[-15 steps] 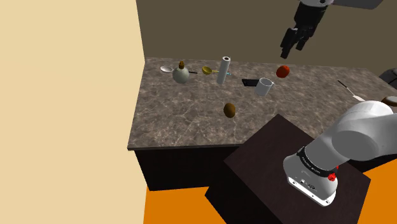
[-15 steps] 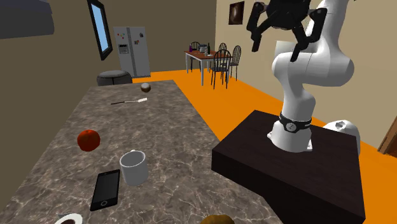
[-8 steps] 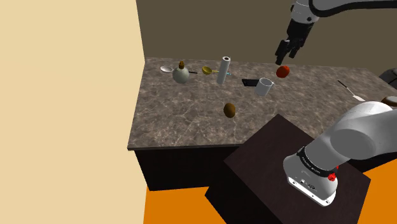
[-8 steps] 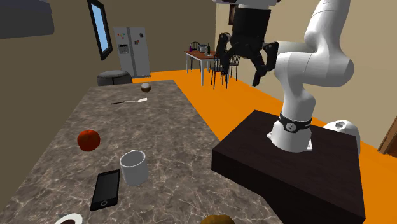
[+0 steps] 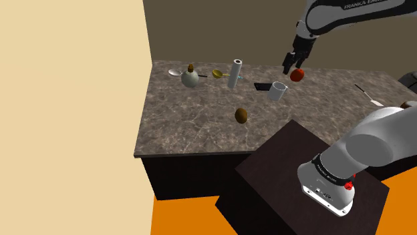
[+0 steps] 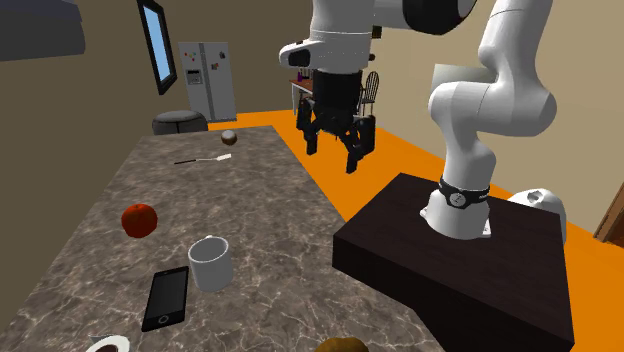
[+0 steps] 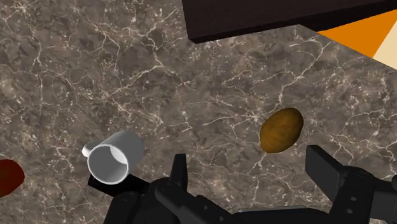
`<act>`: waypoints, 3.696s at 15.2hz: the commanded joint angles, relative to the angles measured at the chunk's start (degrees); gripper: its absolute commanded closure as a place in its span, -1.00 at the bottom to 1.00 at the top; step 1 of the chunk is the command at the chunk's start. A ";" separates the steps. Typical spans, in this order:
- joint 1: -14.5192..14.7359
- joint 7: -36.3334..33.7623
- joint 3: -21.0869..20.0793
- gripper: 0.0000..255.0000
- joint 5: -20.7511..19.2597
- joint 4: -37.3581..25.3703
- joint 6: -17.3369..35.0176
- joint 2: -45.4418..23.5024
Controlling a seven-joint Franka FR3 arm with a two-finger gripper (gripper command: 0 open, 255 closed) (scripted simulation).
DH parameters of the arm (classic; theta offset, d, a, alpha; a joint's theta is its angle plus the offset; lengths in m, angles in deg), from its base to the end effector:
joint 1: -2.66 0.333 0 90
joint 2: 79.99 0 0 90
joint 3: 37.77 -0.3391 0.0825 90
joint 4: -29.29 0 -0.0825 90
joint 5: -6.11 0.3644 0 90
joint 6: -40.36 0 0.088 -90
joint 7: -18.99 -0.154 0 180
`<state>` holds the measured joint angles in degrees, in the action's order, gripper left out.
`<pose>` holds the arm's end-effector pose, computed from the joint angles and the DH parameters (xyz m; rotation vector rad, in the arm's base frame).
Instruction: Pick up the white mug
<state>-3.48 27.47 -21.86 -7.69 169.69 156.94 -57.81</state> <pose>0.3570 -0.1711 0.4164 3.0393 -0.1566 -0.0953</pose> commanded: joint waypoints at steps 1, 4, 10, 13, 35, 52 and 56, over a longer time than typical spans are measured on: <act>-0.55 2.23 2.09 -1.00 0.09 -0.60 3.23 -3.46; -0.95 5.42 4.69 -1.00 1.43 -2.26 7.90 -9.62; -2.06 13.51 8.49 -1.00 7.61 -7.59 15.77 -23.21; -3.51 18.19 9.00 -1.00 12.15 -11.29 18.60 -30.38; -19.59 33.92 0.94 -1.00 29.14 -43.02 23.28 -69.65; -19.26 33.78 1.36 1.00 28.78 -42.46 22.32 -68.13; -18.74 33.51 2.04 1.00 28.16 -41.69 20.64 -65.69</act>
<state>-22.32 61.03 -20.01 20.65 127.92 178.13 -124.14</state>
